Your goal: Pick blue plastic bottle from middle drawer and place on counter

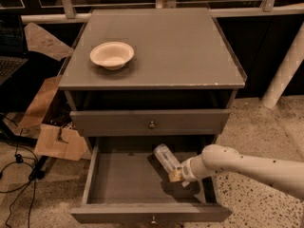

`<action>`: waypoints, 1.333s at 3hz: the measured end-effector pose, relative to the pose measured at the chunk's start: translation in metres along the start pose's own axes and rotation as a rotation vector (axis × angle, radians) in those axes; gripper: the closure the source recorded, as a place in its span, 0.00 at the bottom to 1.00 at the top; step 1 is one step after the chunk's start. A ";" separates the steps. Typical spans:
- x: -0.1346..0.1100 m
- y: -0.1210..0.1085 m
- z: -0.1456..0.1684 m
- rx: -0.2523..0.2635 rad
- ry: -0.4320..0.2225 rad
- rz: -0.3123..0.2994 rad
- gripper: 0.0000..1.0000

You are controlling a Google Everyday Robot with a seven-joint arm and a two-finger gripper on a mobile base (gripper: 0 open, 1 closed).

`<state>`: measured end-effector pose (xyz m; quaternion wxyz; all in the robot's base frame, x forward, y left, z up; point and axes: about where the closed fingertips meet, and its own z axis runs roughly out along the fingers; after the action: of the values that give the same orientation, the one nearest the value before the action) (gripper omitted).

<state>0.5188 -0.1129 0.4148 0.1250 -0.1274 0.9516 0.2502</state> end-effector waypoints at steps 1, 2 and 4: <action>0.006 0.008 -0.029 -0.078 0.019 -0.009 1.00; 0.007 0.028 -0.058 -0.175 0.045 -0.058 1.00; 0.011 0.057 -0.097 -0.256 0.077 -0.145 1.00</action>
Offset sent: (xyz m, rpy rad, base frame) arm -0.0408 -0.0077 0.1063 0.2333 0.0534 0.2351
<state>0.4741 -0.1161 0.5186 0.0889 -0.2204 0.9043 0.3546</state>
